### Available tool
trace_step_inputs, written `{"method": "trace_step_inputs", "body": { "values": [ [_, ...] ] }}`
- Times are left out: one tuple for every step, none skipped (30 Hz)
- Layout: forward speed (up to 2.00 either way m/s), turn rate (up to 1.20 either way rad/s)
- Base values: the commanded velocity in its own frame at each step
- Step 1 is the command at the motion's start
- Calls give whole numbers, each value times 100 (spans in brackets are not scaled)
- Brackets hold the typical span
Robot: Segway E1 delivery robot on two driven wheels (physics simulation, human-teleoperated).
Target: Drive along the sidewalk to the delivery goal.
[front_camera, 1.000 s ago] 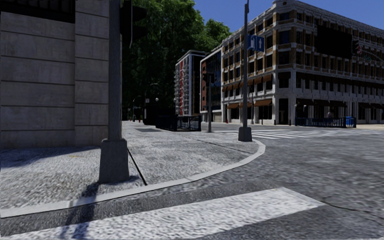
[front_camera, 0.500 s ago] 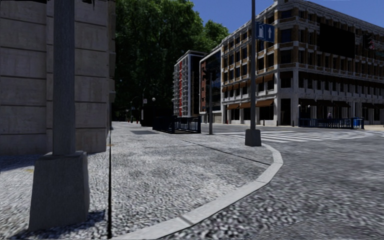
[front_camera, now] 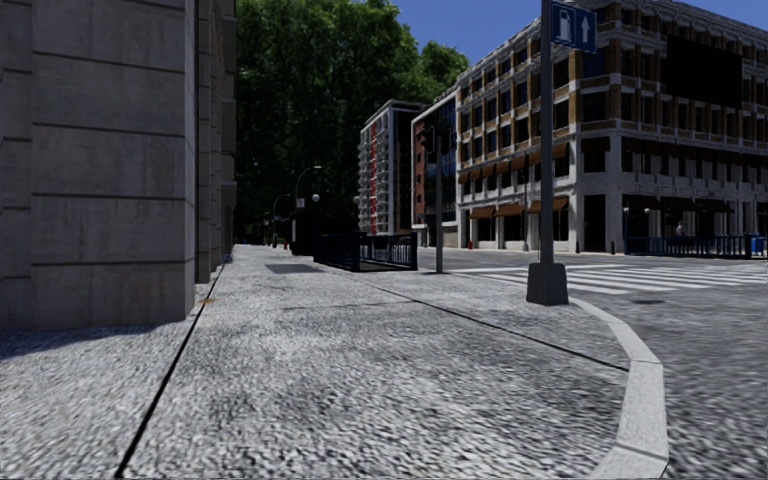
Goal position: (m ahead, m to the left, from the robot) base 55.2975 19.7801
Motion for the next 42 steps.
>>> {"method": "trace_step_inputs", "body": {
  "values": [
    [200, 0],
    [200, 0],
    [200, 0],
    [200, 0],
    [200, 0],
    [200, 0],
    [200, 0],
    [200, 0],
    [200, 0],
    [200, 0],
    [200, 0],
    [200, 0],
    [200, 0],
    [200, 0],
    [200, 0],
    [200, 0],
    [200, 0],
    [200, 0],
    [200, 0],
    [200, 0],
    [200, 0],
    [200, 0],
    [200, 0],
    [200, 0],
    [200, 0],
    [200, 0],
    [200, 0],
    [200, 0],
    [200, 0],
    [200, 0],
    [200, 0],
    [200, 0],
    [200, 7],
    [200, 7],
    [200, 18],
    [200, 26],
    [200, 30],
    [200, 30],
    [200, 31],
    [200, 31],
    [200, 31],
    [200, 31]
  ]
}}
